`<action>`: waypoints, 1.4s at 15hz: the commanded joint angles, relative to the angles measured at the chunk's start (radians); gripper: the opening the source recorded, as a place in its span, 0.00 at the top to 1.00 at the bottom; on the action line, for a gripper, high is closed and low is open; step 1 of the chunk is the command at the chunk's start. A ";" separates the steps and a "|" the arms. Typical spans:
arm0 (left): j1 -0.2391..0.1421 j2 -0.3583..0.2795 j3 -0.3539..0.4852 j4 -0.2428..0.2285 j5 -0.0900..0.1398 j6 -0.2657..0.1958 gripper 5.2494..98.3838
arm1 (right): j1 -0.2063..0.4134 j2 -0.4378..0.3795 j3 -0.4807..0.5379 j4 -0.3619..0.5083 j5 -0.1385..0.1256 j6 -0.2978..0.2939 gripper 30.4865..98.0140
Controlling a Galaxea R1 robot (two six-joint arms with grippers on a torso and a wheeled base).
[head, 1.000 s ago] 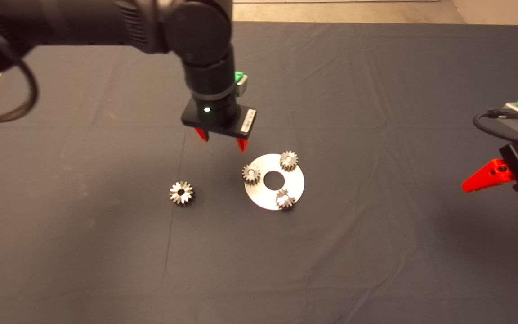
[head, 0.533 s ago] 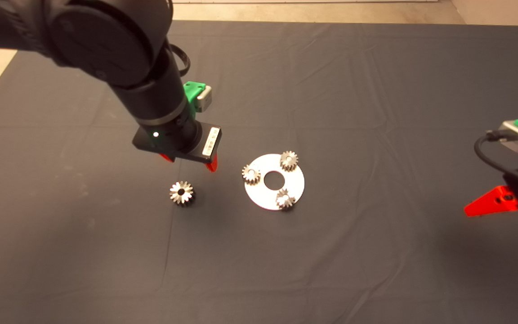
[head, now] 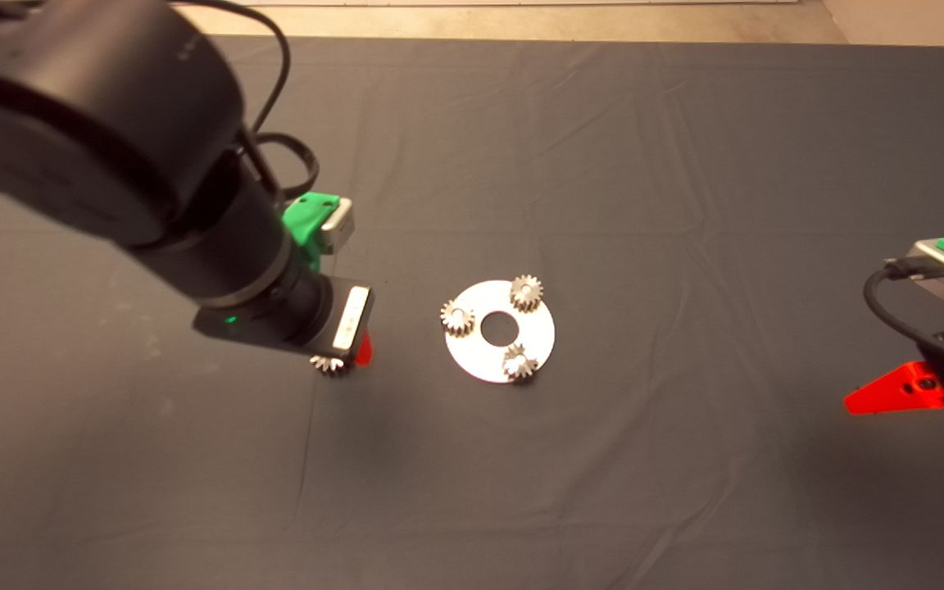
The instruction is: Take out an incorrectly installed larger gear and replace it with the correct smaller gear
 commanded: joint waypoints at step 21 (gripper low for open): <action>-0.056 -0.200 0.165 -0.095 0.133 -0.062 0.37 | 0.021 0.262 0.020 0.031 0.005 0.286 0.25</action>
